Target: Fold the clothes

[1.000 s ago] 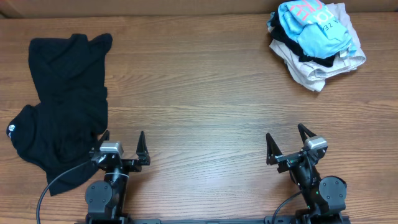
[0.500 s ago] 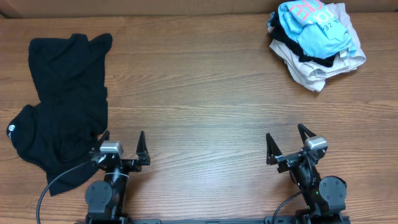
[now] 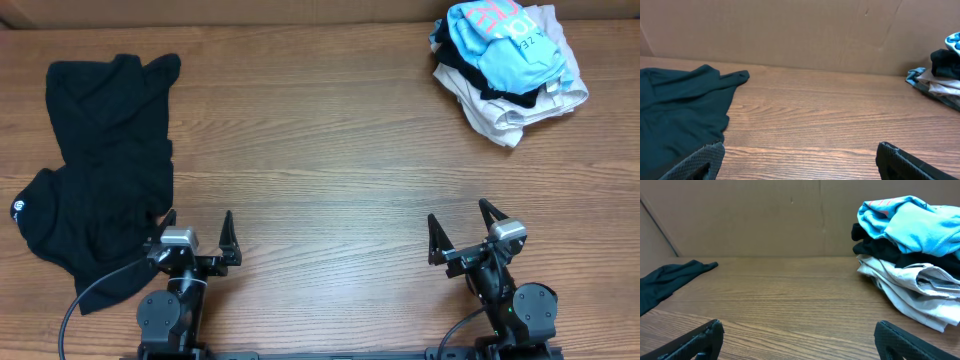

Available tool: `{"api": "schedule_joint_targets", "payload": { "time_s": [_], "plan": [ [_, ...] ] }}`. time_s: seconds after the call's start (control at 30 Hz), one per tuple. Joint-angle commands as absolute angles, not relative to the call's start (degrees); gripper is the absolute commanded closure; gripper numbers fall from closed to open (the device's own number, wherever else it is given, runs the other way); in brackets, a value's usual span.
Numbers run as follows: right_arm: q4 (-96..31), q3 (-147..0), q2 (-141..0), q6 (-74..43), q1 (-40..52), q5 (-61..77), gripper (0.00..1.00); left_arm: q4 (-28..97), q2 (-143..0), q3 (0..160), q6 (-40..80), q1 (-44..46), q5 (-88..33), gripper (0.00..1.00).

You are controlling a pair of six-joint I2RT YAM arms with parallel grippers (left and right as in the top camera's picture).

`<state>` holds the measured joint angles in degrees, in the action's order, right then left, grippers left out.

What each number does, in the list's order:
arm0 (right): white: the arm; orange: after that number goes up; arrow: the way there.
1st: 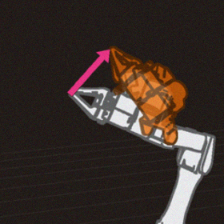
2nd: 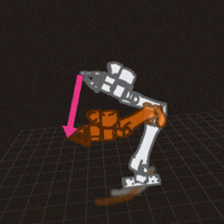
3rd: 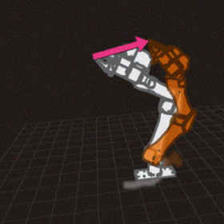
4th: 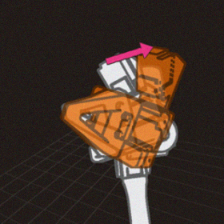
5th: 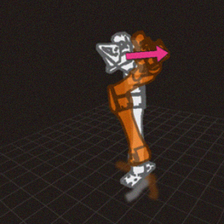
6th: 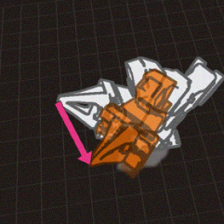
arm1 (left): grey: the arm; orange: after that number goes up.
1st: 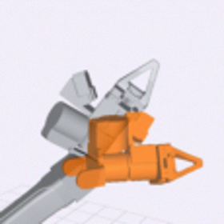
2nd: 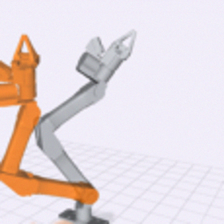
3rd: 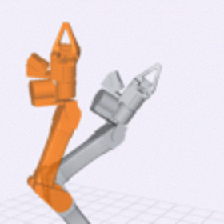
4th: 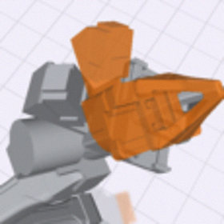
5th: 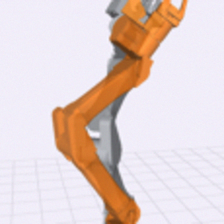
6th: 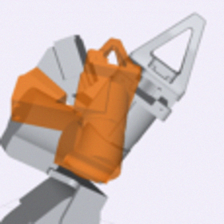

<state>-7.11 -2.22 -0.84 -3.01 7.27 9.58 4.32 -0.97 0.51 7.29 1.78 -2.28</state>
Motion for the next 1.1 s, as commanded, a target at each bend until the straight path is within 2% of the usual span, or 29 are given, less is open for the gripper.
{"api": "schedule_joint_targets", "payload": {
  "time_s": [0.0,0.93,1.07],
  "plan": [
    [-6.9,-1.8,-0.2,-3.2,7.4,9.0,0.00,4.4,-0.4,0.3,6.6,1.5,-1.5,0.00],
    [-6.9,-1.8,-0.2,-3.2,7.4,8.9,0.00,4.4,-0.4,0.3,6.6,1.5,-1.5,0.00],
    [-6.9,-1.8,-0.2,-3.0,7.4,4.4,0.00,4.4,-0.4,0.3,6.6,1.5,-1.5,0.00]
  ]
}}
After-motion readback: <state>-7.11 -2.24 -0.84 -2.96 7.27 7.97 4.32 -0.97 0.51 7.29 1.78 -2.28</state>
